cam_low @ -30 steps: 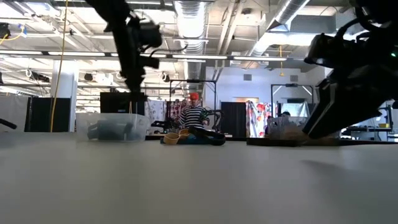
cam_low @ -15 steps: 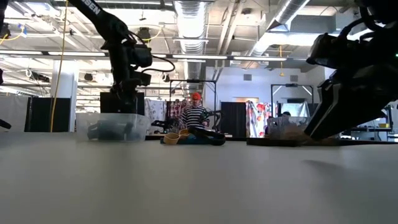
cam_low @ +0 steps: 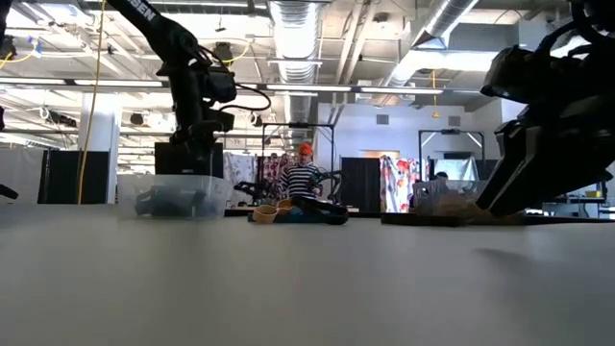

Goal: Sort rubber bands into baskets
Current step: Put the black rubber band into the transparent bin

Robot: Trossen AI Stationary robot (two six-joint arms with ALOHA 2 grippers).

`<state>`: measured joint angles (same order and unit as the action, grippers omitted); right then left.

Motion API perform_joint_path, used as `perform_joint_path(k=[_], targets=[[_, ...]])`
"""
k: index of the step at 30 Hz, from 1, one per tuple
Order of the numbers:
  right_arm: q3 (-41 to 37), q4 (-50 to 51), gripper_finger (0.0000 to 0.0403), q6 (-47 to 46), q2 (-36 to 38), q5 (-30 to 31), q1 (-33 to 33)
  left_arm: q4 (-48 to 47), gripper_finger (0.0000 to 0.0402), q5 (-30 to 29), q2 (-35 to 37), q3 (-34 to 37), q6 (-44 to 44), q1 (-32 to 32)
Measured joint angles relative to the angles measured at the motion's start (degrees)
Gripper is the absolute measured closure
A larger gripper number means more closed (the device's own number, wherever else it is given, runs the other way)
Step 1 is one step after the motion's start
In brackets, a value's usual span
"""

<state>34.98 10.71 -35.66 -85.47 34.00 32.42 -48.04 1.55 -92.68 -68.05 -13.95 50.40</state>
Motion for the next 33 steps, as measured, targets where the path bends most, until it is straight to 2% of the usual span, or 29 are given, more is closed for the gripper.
perform_joint_path(k=[6, 13, 19, 27, 33], targets=[[0.0, 0.58, 0.0176, 0.02, 0.0, -1.06, 1.54, 0.37, 0.0236, 8.57, 0.0, 0.0, 2.65, -5.54], [0.16, -0.4, 0.0176, -0.36, 0.0, -6.99, 5.22, 4.48, 0.0237, 8.14, 0.02, 0.0, 2.66, -16.26], [1.83, 1.41, 0.0176, -2.27, 0.93, -11.58, 9.05, 10.37, 0.0237, 5.48, 0.02, 0.0, 3.24, -25.06], [3.72, 13.95, 0.0176, -14.96, 8.64, -13.58, 15.1, 21.17, 0.0238, 5.12, -0.11, 0.0, 4.74, -36.27], [3.76, 17.82, 0.0176, -28.0, 12.04, -19.61, 20.0, 30.97, 0.0238, 4.08, -2.34, -0.06, 4.55, -44.22]])
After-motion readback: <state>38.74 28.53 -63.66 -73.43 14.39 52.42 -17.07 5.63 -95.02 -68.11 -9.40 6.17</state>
